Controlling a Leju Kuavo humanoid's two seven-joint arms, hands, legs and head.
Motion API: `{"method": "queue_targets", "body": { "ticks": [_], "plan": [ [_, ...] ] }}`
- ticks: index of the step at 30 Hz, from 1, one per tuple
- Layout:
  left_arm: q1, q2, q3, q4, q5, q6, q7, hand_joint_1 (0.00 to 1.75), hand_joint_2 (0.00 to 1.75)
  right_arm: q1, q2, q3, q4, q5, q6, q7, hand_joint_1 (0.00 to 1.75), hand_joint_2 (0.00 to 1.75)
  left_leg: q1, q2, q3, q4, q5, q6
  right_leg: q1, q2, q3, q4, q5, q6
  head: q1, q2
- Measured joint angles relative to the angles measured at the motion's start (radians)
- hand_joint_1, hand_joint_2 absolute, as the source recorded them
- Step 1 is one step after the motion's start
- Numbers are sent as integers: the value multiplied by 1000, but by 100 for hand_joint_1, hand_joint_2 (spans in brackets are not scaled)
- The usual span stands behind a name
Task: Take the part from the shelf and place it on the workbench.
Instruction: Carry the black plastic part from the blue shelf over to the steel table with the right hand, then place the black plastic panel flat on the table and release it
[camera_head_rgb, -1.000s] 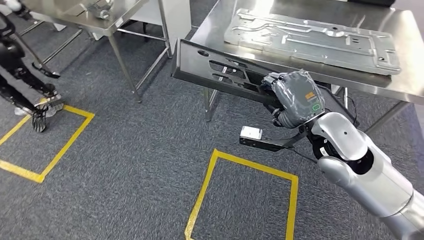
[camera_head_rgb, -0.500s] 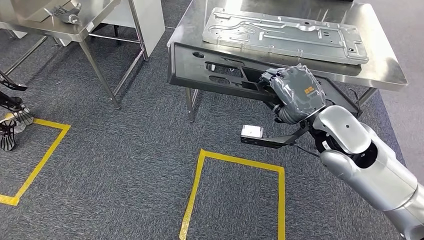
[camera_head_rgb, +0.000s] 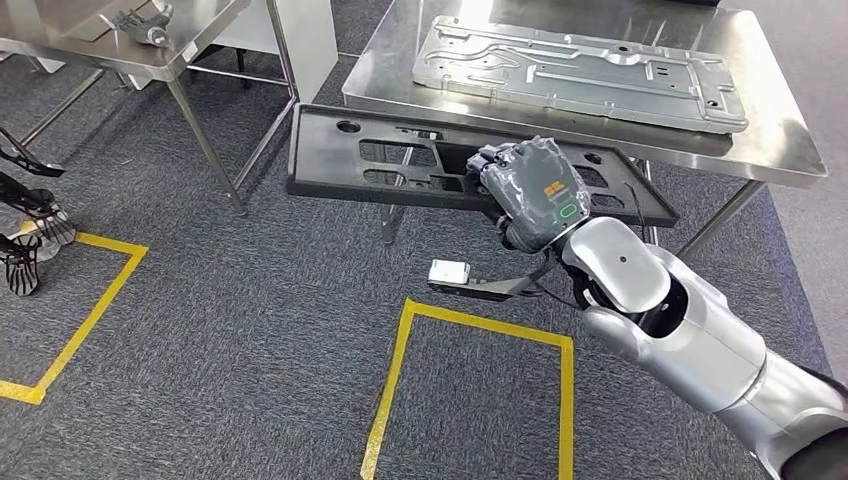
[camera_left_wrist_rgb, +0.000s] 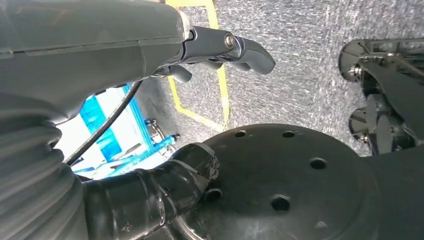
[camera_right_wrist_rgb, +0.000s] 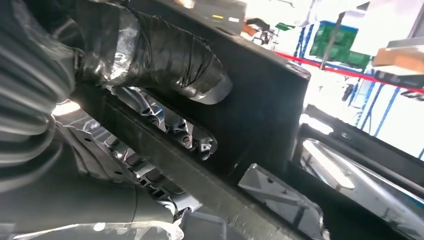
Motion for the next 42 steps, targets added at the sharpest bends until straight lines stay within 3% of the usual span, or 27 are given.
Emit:
{"method": "queue_targets", "body": {
  "ticks": [7, 10, 11, 13, 15, 16, 17, 18, 20, 22, 25, 27, 29, 31, 32, 33, 35, 37, 42],
  "plan": [
    [2, 2, -3, 0, 0, 7, 3, 0, 175, -15, 92, 50, 52, 47, 14, 46, 175, 175, -3, 1, 0, 3, -1, 1, -4, 3, -1, -1, 1, 2, 0, 0],
    [2, -3, -6, 0, 0, 10, -6, 0, 175, -19, 89, 56, 55, 28, 11, 41, 175, 175, 2, 6, 5, -4, 2, 7, -2, 5, 0, -1, 0, 8, 0, 0],
    [3, -7, -8, 0, -1, 12, -9, 0, 175, -20, 70, 54, 51, 7, 7, 31, 175, 175, 6, 9, 9, -10, 5, 11, 0, -6, -3, 8, -8, 12, 0, 0],
    [7, -17, -14, 1, -2, 20, -14, 0, 175, -17, 12, 39, 37, -40, -6, -1, 175, 175, 12, 18, 17, -19, 8, 20, 0, -47, -35, 80, -49, 21, 2, 0],
    [12, -21, -20, 1, -1, 26, -19, 0, 175, -2, -54, 11, 22, -77, -22, -35, 175, 175, 12, 26, 20, -19, 4, 23, -4, -78, -102, 207, -105, 30, 2, 0],
    [14, -22, -23, 1, 0, 27, -20, 0, 175, 10, -83, -4, 17, -87, -27, -49, 175, 175, 12, 31, 21, -18, 2, 23, -7, -84, -130, 255, -118, 33, 2, 0],
    [15, -22, -25, 1, 2, 28, -21, 0, 175, 21, -107, -18, 12, -94, -28, -60, 175, 175, 13, 36, 23, -17, -2, 21, -10, -87, -143, 272, -112, 35, 2, 0],
    [16, -23, -26, 1, 4, 27, -21, 0, 175, 29, -126, -29, 9, -97, -27, -67, 175, 175, 14, 42, 27, -16, -7, 18, -14, -89, -134, 247, -86, 37, 2, 0],
    [15, -22, -28, 1, 8, 27, -20, 0, 175, 36, -150, -48, 6, -99, -23, -76, 175, 175, 14, 53, 36, -10, -20, 7, -19, -96, -71, 116, -16, 39, 2, 0],
    [14, -21, -29, 1, 12, 26, -18, 0, 175, 36, -159, -60, 4, -99, -18, -81, 175, 175, 11, 62, 40, -5, -33, -6, -16, -96, -27, 24, 14, 32, 2, 0],
    [11, -20, -29, 2, 18, 25, -14, 0, 175, 38, -164, -63, 2, -100, -11, -86, 175, 175, 7, 68, 46, -10, -42, -22, -11, -89, -23, 18, 6, 11, 2, 0],
    [10, -20, -29, 2, 20, 25, -12, 0, 175, 38, -165, -65, 0, -100, -10, -86, 175, 175, 9, 70, 38, 20, -63, -29, -13, -90, -14, 14, 0, -6, 1, 0],
    [10, -19, -29, 2, 21, 25, -10, 0, 175, 37, -165, -67, -1, -102, -7, -85, 175, 175, 9, 70, -14, 130, -114, -33, -10, -93, -3, 12, -6, -21, 0, 0],
    [10, -19, -29, 2, 23, 25, -9, 0, 175, 39, -165, -68, -1, -105, -5, -85, 175, 175, 8, 70, -94, 264, -155, -33, -1, -93, 4, 12, -13, -31, 0, 0],
    [9, -19, -29, 2, 23, 25, -9, 0, 175, 40, -165, -68, -1, -105, -4, -85, 175, 175, 8, 70, -118, 293, -149, -31, 3, -93, 8, 12, -17, -33, 0, 0],
    [9, -19, -29, 2, 24, 25, -9, 0, 175, 41, -165, -68, -1, -106, -4, -85, 175, 175, 7, 70, -124, 284, -123, -27, 6, -92, 14, 13, -21, -34, 0, 0],
    [10, -19, -29, 2, 24, 25, -8, 0, 175, 41, -165, -68, -1, -106, -4, -85, 175, 175, 2, 70, -84, 163, -35, -12, 12, -90, 28, 13, -32, -34, 0, 0],
    [11, -18, -30, 2, 24, 24, -8, 0, 175, 39, -165, -68, -1, -106, -3, -85, 175, 175, -4, 71, -37, 51, 14, 1, 17, -87, 36, 16, -41, -30, 1, 0],
    [9, -17, -31, 2, 30, 20, -8, 0, 175, 37, -168, -69, -2, -109, 1, -84, 175, 175, -3, 71, -7, -4, 15, 17, 15, -87, 32, 29, -59, -4, 1, 0]
  ]
}}
